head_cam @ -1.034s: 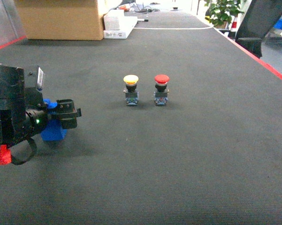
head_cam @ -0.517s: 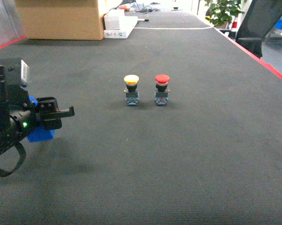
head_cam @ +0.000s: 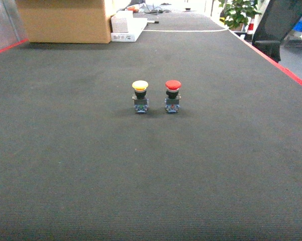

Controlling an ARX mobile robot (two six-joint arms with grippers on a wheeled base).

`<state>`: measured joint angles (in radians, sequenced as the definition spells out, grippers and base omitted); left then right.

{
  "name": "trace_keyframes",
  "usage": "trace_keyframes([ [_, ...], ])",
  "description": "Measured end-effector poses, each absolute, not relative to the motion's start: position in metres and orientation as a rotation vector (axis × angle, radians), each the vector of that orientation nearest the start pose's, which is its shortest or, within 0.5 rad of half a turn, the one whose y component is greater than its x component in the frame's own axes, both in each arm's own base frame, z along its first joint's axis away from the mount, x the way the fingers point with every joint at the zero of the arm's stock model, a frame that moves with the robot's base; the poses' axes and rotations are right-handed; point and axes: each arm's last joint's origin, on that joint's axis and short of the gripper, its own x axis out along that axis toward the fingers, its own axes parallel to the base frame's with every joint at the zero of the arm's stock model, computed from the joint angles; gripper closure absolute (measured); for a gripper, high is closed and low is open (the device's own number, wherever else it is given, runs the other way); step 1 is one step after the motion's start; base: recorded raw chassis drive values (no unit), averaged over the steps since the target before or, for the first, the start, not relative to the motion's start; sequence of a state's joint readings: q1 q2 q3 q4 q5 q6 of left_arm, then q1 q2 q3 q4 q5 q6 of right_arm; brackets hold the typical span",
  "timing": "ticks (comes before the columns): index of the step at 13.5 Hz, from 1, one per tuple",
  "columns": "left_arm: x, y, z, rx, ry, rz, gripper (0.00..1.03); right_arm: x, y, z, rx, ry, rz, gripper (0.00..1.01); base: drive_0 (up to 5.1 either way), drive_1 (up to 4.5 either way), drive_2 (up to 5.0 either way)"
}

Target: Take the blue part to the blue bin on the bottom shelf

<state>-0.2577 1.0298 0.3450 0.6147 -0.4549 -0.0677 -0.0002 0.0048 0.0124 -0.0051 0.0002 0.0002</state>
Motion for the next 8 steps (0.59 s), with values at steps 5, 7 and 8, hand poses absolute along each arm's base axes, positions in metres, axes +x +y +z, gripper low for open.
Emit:
trace_keyframes([
  [5, 0.118, -0.038, 0.229, -0.074, 0.029, 0.216, 0.59, 0.097, 0.000, 0.167, 0.000, -0.002, 0.000, 0.03, 0.0, 0.00, 0.0],
  [7, 0.114, -0.038, 0.225, -0.066, 0.052, 0.242, 0.59, 0.097, 0.000, 0.167, 0.000, -0.002, 0.000, 0.03, 0.0, 0.00, 0.0],
  [8, 0.114, -0.038, 0.225, -0.071, 0.053, 0.241, 0.59, 0.097, 0.000, 0.167, 0.000, -0.002, 0.000, 0.03, 0.0, 0.00, 0.0],
])
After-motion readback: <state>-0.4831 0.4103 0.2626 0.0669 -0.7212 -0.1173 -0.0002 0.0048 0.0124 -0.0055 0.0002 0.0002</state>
